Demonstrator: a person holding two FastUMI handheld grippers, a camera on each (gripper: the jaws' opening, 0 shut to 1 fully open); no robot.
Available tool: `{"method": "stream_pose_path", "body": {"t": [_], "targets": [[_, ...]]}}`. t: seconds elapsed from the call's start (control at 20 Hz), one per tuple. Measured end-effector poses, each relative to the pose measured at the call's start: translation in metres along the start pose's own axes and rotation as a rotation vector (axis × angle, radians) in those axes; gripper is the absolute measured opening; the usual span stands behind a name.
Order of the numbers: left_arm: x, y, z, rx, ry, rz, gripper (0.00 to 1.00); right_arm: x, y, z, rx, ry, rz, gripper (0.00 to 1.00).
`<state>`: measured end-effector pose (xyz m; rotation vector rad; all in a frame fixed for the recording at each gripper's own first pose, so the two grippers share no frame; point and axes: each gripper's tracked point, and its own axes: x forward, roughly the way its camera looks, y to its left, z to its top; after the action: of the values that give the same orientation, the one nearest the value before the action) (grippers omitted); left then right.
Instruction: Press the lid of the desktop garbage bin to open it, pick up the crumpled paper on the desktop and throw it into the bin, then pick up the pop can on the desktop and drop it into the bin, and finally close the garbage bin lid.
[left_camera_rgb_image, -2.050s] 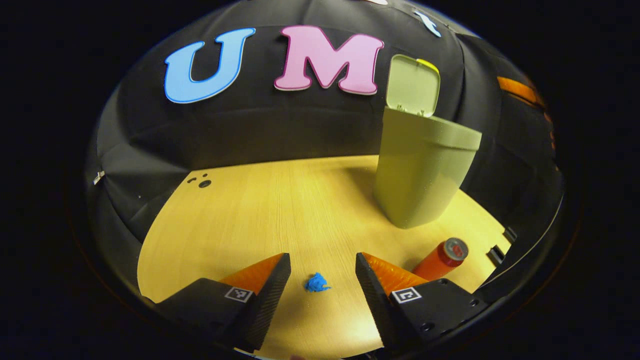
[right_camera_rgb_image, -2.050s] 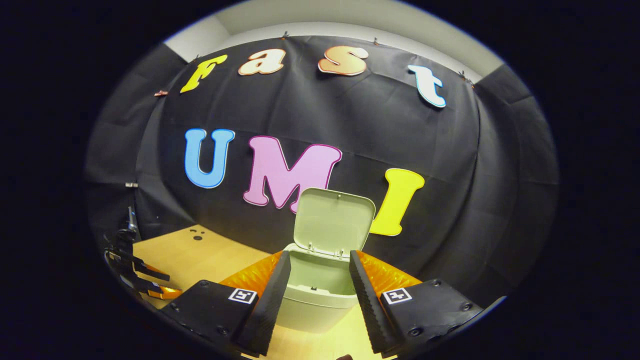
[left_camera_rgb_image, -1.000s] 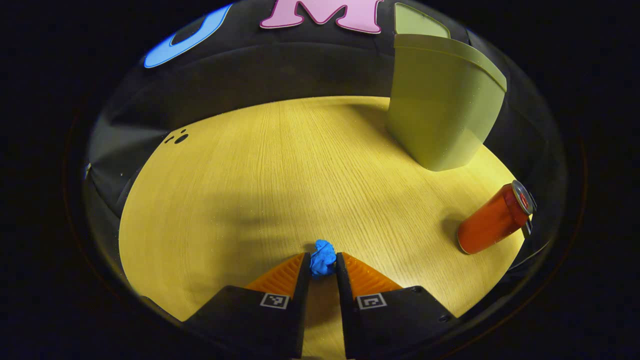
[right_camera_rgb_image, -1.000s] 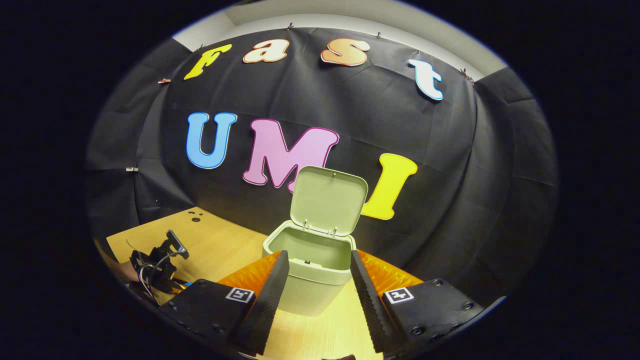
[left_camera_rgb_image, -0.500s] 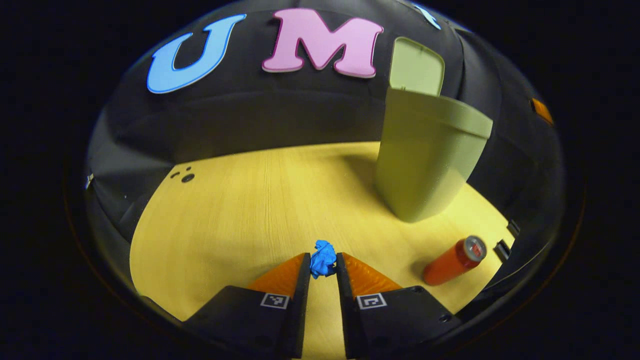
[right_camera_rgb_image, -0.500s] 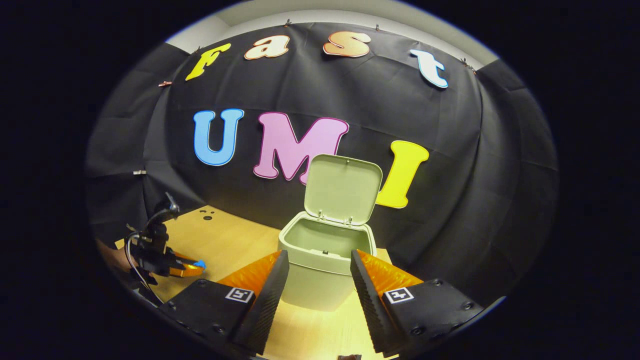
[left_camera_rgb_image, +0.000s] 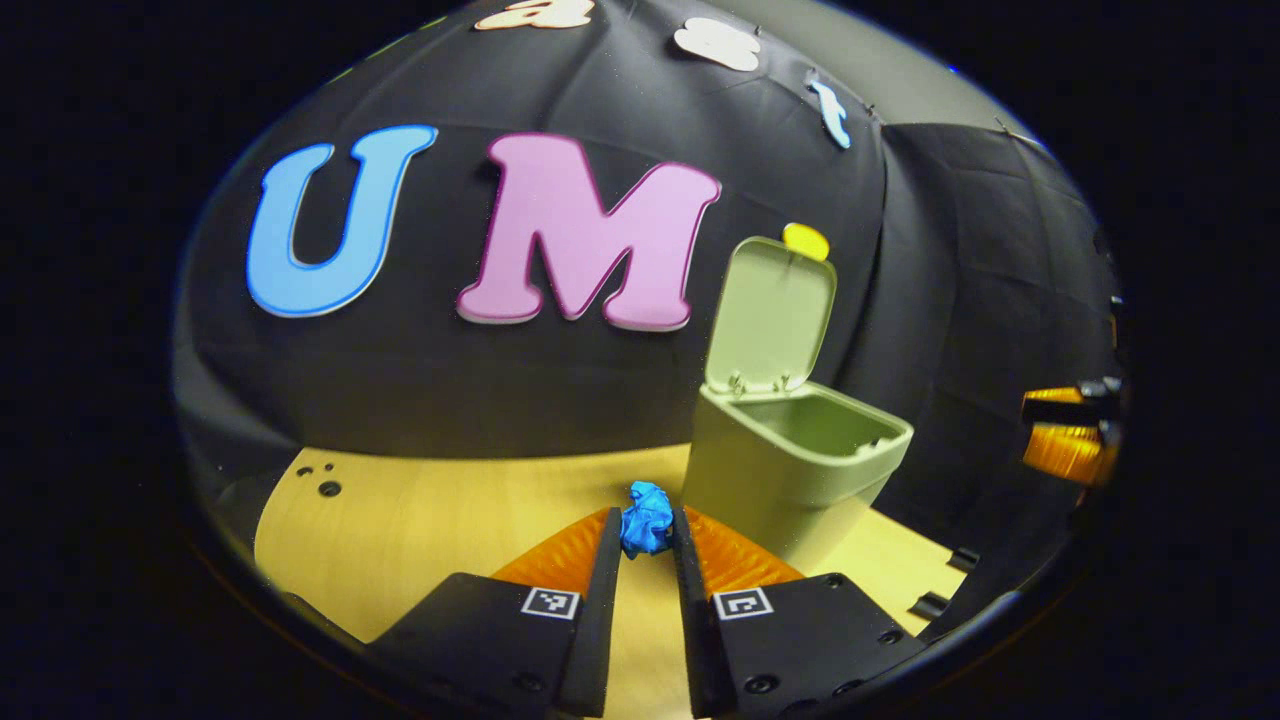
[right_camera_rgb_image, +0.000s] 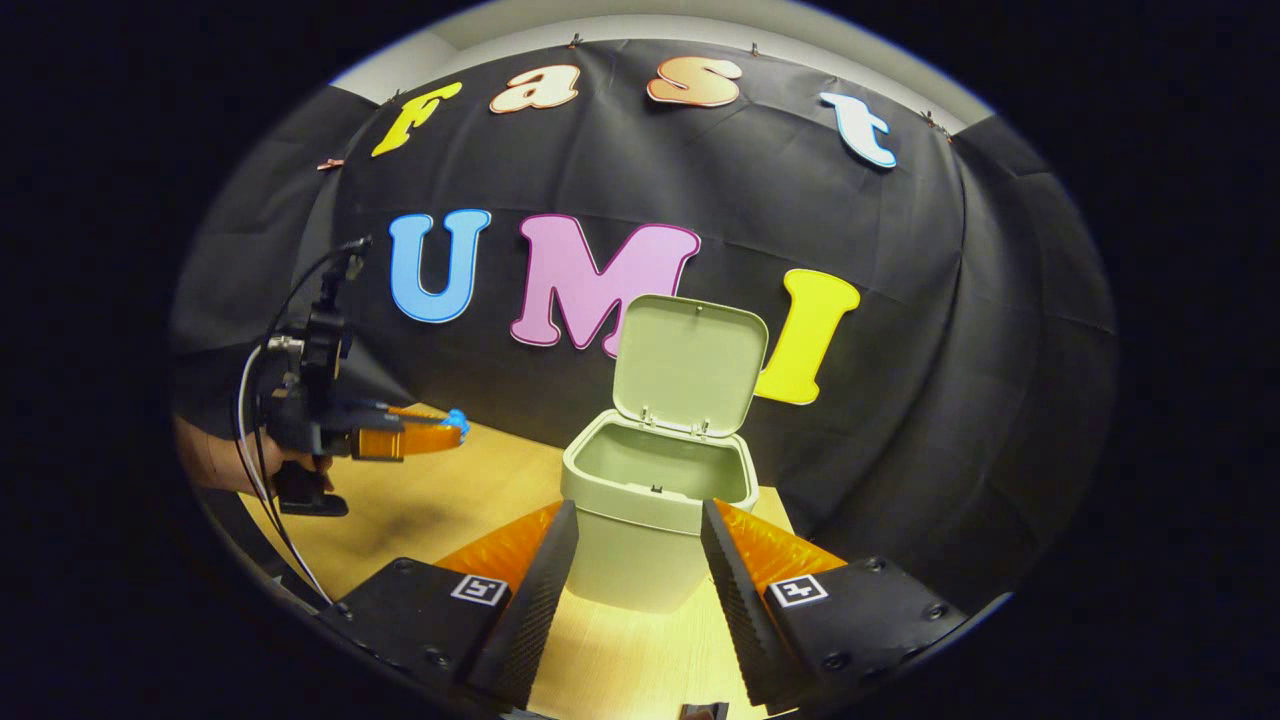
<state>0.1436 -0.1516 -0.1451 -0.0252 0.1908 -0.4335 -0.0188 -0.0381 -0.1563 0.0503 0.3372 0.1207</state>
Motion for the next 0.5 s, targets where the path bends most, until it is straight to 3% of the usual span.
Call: {"method": "stream_pose_path", "body": {"t": [0.25, 0.3, 0.5], "targets": [[0.039, -0.050, 0.045, 0.037, -0.068, -0.111, 0.35, -0.003, -0.015, -0.004, 0.020, 0.009, -0.048, 0.79], [0.046, -0.061, 0.051, 0.045, -0.074, -0.134, 0.31, -0.003, -0.019, -0.004, 0.022, 0.010, -0.059, 0.80], [0.069, -0.099, 0.058, 0.098, -0.074, -0.203, 0.35, -0.006, -0.035, -0.008, 0.030, 0.015, -0.108, 0.79]]}}
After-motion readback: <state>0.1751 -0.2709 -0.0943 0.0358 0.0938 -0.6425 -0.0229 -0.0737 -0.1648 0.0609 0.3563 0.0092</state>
